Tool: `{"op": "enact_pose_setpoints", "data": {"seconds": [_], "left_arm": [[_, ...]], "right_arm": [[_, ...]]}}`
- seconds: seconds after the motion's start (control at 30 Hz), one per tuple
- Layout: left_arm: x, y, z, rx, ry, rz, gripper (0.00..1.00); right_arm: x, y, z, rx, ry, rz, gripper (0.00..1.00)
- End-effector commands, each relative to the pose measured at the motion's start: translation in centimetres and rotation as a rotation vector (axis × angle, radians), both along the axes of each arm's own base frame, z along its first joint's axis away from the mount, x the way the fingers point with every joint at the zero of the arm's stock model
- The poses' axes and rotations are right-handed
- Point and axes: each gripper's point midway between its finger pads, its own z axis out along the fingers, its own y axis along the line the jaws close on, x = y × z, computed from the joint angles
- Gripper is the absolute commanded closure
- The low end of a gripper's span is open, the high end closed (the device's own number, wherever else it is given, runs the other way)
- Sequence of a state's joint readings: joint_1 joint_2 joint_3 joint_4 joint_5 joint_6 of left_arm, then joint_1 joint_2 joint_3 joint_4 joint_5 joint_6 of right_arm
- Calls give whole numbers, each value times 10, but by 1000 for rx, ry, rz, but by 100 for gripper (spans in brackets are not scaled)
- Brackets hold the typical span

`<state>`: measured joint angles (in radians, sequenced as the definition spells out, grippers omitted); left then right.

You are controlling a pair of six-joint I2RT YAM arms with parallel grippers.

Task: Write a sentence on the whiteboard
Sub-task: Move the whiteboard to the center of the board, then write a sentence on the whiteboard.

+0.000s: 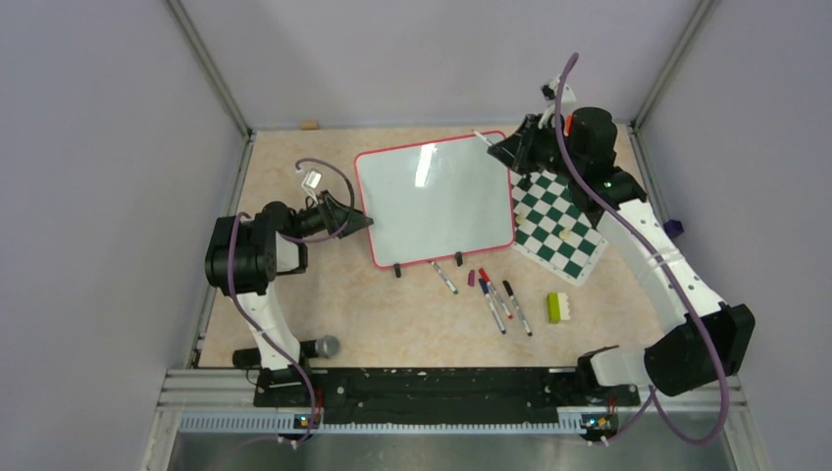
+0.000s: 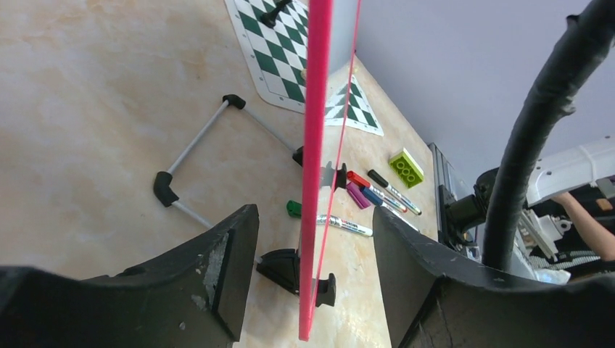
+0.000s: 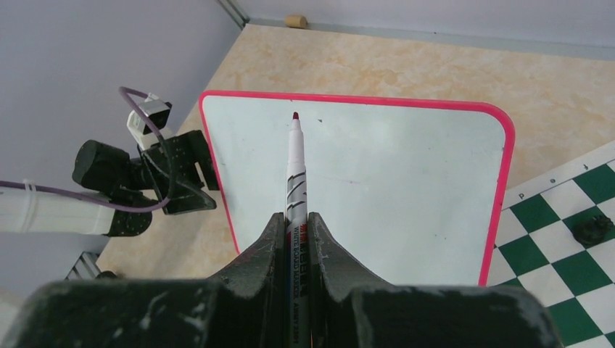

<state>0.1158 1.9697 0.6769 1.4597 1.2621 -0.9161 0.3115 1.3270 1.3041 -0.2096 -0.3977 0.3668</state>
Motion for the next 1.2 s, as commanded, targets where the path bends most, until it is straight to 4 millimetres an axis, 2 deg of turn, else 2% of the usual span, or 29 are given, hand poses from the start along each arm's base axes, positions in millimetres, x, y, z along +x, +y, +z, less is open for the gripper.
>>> {"op": "enact_pose_setpoints", "data": {"seconds": [0.0, 0.1, 0.23, 0.47, 0.57, 0.7, 0.73, 0.77, 0.97, 1.17], "left_arm": [[-10, -8, 20, 24, -162, -63, 37], [-9, -10, 16, 7, -118, -60, 47], [-5, -10, 13, -27, -27, -68, 52], [-11, -13, 12, 10, -112, -77, 61], [-18, -15, 7, 25, -130, -90, 76], [-28, -16, -2, 35, -131, -67, 86], [-29, -16, -4, 38, -137, -64, 98], [-30, -17, -3, 41, -146, -69, 100], [-28, -20, -3, 47, -162, -92, 100], [-24, -20, 1, 45, -165, -115, 100]], "right_arm": [[3, 9, 24, 3, -64, 1, 100], [2, 17, 20, -11, -56, 13, 100], [0, 32, 16, -47, -54, 28, 100], [-3, 53, 11, -55, -43, 60, 100], [-6, 65, 9, -66, -38, 84, 100], [-10, 87, 4, -100, -34, 126, 100], [-10, 92, 2, -111, -29, 132, 100], [-10, 99, -4, -128, -16, 138, 100], [-15, 137, -22, -218, 45, 127, 100], [-24, 171, -24, -290, 63, 63, 100]]}}
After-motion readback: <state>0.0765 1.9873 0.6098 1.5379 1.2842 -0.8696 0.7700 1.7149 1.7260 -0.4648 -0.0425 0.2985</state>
